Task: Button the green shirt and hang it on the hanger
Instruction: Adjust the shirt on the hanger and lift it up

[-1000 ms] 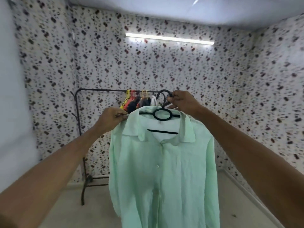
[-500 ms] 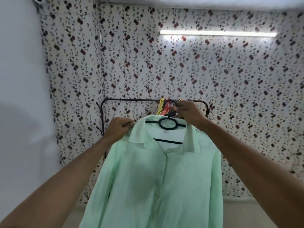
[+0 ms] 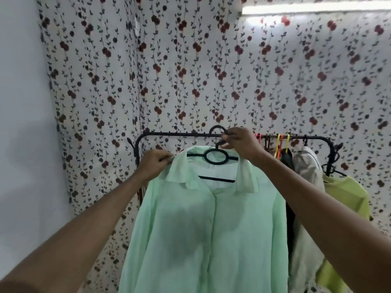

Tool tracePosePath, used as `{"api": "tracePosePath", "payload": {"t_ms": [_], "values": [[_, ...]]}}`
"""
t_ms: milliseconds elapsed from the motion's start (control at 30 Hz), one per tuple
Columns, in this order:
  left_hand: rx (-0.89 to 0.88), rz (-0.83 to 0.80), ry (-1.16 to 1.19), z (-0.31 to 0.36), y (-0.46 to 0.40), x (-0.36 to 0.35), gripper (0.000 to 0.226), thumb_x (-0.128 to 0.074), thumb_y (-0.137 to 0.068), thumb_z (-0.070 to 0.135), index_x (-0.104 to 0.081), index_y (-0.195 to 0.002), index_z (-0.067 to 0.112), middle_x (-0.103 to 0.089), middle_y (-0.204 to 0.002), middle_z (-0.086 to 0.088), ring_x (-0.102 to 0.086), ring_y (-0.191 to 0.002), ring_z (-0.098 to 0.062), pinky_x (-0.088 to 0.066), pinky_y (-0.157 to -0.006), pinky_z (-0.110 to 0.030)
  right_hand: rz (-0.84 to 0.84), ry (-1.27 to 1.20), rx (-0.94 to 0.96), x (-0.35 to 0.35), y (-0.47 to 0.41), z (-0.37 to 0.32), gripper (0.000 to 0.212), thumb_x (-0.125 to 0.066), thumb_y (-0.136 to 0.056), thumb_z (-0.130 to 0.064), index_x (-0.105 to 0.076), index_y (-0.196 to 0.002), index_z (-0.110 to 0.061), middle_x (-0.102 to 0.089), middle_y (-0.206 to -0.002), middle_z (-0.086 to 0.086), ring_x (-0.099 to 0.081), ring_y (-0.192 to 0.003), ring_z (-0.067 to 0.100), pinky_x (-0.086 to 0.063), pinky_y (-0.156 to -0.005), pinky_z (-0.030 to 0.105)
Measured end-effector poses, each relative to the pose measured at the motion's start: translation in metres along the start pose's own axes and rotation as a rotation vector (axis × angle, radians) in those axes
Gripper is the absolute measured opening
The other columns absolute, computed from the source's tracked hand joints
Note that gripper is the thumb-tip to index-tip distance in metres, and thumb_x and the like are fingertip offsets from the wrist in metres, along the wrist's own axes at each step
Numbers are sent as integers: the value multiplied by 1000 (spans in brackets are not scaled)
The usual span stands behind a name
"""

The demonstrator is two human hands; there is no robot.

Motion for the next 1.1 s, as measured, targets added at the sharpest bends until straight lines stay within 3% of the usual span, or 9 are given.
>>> {"api": "tracePosePath", "payload": {"t_ms": [67, 167, 267, 367, 433, 633, 800, 1000, 1100], "values": [[8, -28, -27, -30, -33, -15, 15, -75, -94, 20, -82, -107, 18, -68, -79, 23, -64, -72, 9, -45, -69, -9, 1, 24, -6, -14, -38, 22, 12, -66, -99, -6, -72, -107, 1, -77, -99, 18, -78, -89, 24, -65, -82, 31], [8, -41, 0, -73, -80, -41, 17, -73, -96, 22, -80, -111, 19, -74, -89, 14, -70, -83, -6, -58, -79, -32, 17, 50, -23, -37, -93, 64, 15, -67, -99, -9, -73, -108, 2, -78, -97, 16, -79, -90, 26, -65, -86, 41], [-15, -64, -14, -102, -114, -67, 19, -69, -98, 14, -78, -115, 15, -77, -97, 4, -71, -87, -15, -58, -81, -34, 33, 55, -46, -58, -133, 96, 15, -69, -99, -13, -75, -106, -1, -79, -92, 12, -79, -86, 22, -65, -85, 42], [-13, -145, -38, -138, -159, -87, 25, -65, -100, 11, -74, -123, 14, -77, -110, -3, -71, -96, -17, -56, -83, -26, 46, 72, -50, -76, -181, 117, 8, -68, -99, -11, -74, -96, -8, -78, -87, 9, -78, -78, 12, -64, -74, 27], [-35, -196, -35, -156, -187, -98, 33, -64, -99, 8, -70, -131, 15, -74, -123, -4, -70, -108, -17, -57, -97, -38, 54, 58, -70, -85, -207, 132, 7, -67, -99, -8, -73, -94, -10, -78, -87, 10, -79, -83, 20, -65, -78, 31], [-143, -158, -233, -189, -250, -127, 62, -52, -97, 3, -40, -157, 10, -44, -160, -10, -40, -149, -24, -28, -126, -38, 87, 160, -71, -114, -268, 175, 11, -69, -98, -12, -74, -101, -2, -79, -88, 12, -79, -79, 21, -66, -80, 39], [-221, -133, -380, -200, -261, -151, 61, -39, -93, 13, -44, -153, 2, -49, -156, -17, -44, -147, -29, -18, -129, -42, 55, 198, -42, -140, -290, 191, 11, -71, -97, -18, -74, -90, -11, -78, -82, 13, -78, -81, 35, -64, -75, 54], [-268, 5, -410, -198, -264, -159, 59, -48, -85, 1, -56, -143, -1, -62, -142, -18, -57, -134, -33, -28, -125, -44, 125, 295, 17, -149, -304, 175, 15, -73, -95, -19, -79, -102, -7, -74, -81, 0, -77, -77, 21, -65, -78, 38], [-269, 42, -419, -197, -262, -158, 60, -53, -83, -5, -56, -143, -1, -62, -142, -18, -56, -134, -32, -25, -125, -41, 149, 319, 23, -153, -312, 170, 21, -75, -92, -18, -78, -109, -7, -80, -84, 7, -77, -73, 15, -64, -78, 32]]}}
Point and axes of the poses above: each hand's wrist, its own y-axis away from the middle knuckle, its own x-axis out of the back of the hand, z = x × y, the point moved 7 cm from there along -y, towards the middle knuckle
